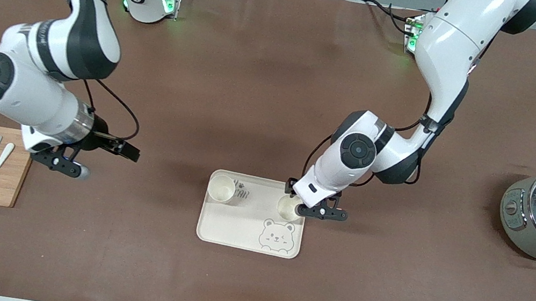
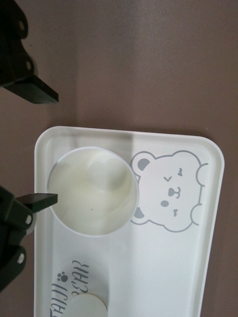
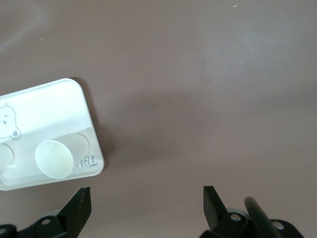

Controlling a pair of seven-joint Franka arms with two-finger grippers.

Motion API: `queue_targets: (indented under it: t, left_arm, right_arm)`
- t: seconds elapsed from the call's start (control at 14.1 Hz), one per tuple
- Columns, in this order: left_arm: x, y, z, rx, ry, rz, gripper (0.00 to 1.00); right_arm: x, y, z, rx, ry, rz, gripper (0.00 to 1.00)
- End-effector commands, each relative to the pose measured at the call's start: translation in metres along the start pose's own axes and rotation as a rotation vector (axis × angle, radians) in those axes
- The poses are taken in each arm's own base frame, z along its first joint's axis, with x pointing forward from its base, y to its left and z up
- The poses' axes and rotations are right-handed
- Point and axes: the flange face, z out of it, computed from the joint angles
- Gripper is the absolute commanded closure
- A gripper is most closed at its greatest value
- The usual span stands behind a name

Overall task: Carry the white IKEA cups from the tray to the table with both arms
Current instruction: 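Reach the right gripper and the left gripper down to the two white cups, then close the right gripper and the left gripper on the white cups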

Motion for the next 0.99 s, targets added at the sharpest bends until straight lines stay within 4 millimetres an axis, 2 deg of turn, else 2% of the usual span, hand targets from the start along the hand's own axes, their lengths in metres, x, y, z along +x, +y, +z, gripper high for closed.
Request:
queue_targets:
  t: [0.0,0.21,0.36,0.5,0.64,0.85,0.92]
  left_arm:
    - [0.005,-0.001,-0.003,-0.006,0.053,0.005,0.2]
    - [0.006,-0.004,0.015,-0.021,0.068,0.002,0.25]
    - [0.008,-0.004,0.016,-0.032,0.083,0.002,0.29]
    - [0.013,-0.012,0.018,-0.03,0.084,-0.011,0.38]
    - [0.012,-0.011,0.019,-0.03,0.083,-0.009,0.58]
    - [0.013,-0.011,0.014,-0.032,0.089,-0.014,0.99]
    - [0.014,-0.011,0.013,-0.032,0.09,-0.013,1.0]
  right_arm:
    - [-0.002,-0.025,0.016,0.021,0.01,0.072,0.0]
    - [-0.007,-0.05,0.043,0.03,0.027,0.103,0.0]
    - [-0.013,-0.066,0.061,0.036,0.036,0.136,0.0]
    - [-0.02,-0.081,0.085,0.031,0.031,0.139,0.0]
    - [-0.027,-0.098,0.112,0.043,0.048,0.144,0.0]
    - [-0.046,-0.122,0.152,0.031,0.045,0.158,0.0]
    - [-0.051,-0.128,0.161,0.028,0.045,0.149,0.0]
